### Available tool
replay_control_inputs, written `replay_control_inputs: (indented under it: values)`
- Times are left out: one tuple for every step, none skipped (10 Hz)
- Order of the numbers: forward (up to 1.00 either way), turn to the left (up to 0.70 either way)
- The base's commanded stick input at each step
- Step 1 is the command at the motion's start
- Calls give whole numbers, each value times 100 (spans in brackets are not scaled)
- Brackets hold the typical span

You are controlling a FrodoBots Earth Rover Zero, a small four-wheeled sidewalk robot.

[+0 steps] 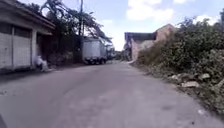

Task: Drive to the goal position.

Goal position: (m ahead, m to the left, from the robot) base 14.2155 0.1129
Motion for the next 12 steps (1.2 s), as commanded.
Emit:
replay_control_inputs:
  values:
    - [100, 0]
    - [100, 0]
    - [100, -40]
    - [100, -40]
    - [100, -39]
    - [100, -18]
    - [100, 12]
    - [100, 0]
    - [100, 0]
    - [100, 0]
    - [100, 0]
    - [100, 0]
